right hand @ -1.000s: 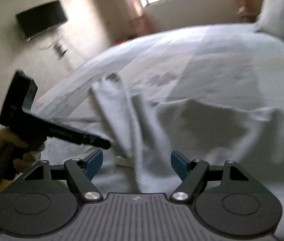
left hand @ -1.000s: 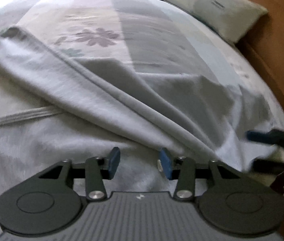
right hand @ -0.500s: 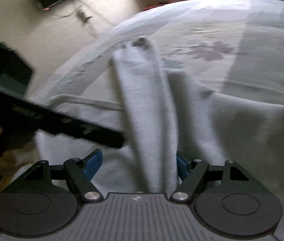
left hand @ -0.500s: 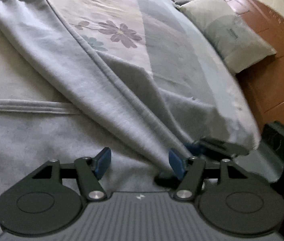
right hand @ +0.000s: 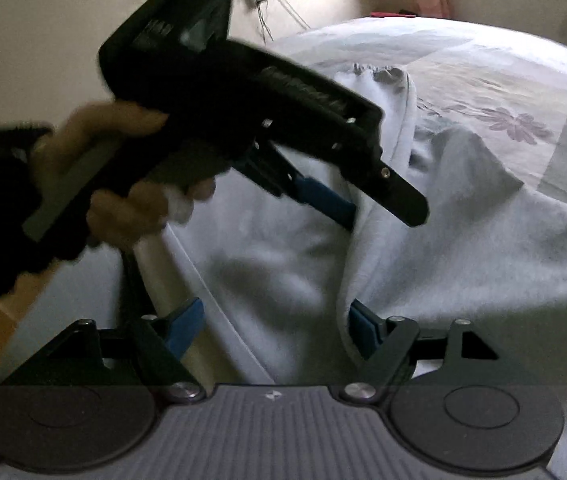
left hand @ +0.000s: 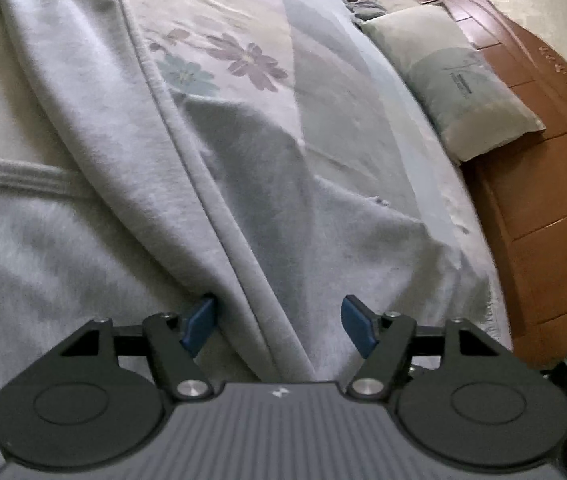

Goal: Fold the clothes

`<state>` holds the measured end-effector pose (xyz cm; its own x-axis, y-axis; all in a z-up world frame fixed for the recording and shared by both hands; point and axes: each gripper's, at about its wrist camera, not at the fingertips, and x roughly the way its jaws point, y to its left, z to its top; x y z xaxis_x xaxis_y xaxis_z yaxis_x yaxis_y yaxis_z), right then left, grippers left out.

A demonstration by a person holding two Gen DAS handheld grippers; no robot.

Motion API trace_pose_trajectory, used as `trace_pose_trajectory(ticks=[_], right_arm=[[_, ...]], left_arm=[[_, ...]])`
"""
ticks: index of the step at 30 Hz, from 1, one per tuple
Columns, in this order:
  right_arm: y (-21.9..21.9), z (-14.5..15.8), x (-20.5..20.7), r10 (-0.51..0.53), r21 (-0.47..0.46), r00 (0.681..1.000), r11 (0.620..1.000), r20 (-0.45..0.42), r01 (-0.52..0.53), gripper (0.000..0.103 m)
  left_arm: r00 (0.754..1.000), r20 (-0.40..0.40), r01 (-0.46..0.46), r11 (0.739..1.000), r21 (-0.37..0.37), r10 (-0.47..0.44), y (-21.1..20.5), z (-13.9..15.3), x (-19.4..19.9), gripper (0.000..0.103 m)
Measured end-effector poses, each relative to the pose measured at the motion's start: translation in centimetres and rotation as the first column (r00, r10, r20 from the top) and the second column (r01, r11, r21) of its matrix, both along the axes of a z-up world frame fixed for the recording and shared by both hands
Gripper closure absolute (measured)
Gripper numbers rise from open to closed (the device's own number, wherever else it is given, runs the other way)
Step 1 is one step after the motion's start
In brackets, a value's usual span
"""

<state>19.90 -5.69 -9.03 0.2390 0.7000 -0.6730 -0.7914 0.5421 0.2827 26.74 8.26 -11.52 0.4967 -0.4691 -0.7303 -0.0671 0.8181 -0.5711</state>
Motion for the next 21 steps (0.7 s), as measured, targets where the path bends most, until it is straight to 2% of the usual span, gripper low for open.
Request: trace_pose_trajectory(ticks=[1,5,9,15,16,18,21], right_arm=[[0.0,0.0,-0.3,-0.006,-0.012,1.0,1.0,0.007,0.006,0.021],[-1.0,0.2,0.8,-0.056,0.062,0.998,0.996,-0.042,0.058,0.022],[0.3,0.2,2.8,-0.088,0.092,0.994,0.991,-0.06,0.093,0.022],[2.2,0.7,2.2,-0.003,0.155,0.998,0.988,-0.06,0.013,0.021],[2.5,0.7,2.0,0.01,0.158,0.999,0.988,-0.051,-0.002,0.021],[3.2,0.9,0.8,0.042,0.098,0.999,0.994,0.004,-0.042,0.021],[2.4,0.3,0.6,0.034,0.072,0.999,0.997,-0.034,-0.031,0.021]], left_arm=[[1.0,0.0,-0.002,1.0,0.001,0.002,0.0,0.0,-0.2,0.035],[1.0,0.011,-0.005,1.0,-0.009,0.005,0.0,0.3,-1.0,0.035],[1.0,0.001,-0.008,1.0,-0.017,0.008,0.3,0.1,-1.4,0.034],[1.0,-0.009,-0.023,0.997,-0.07,0.023,1.0,-0.9,-1.3,0.034],[1.0,-0.006,-0.024,0.997,-0.077,0.024,1.2,-0.9,-1.3,0.034],[1.0,-0.003,-0.027,0.996,-0.088,0.027,1.4,-1.1,-1.3,0.034],[1.0,0.005,-0.024,0.995,-0.096,0.024,1.7,-1.2,-1.3,0.034]])
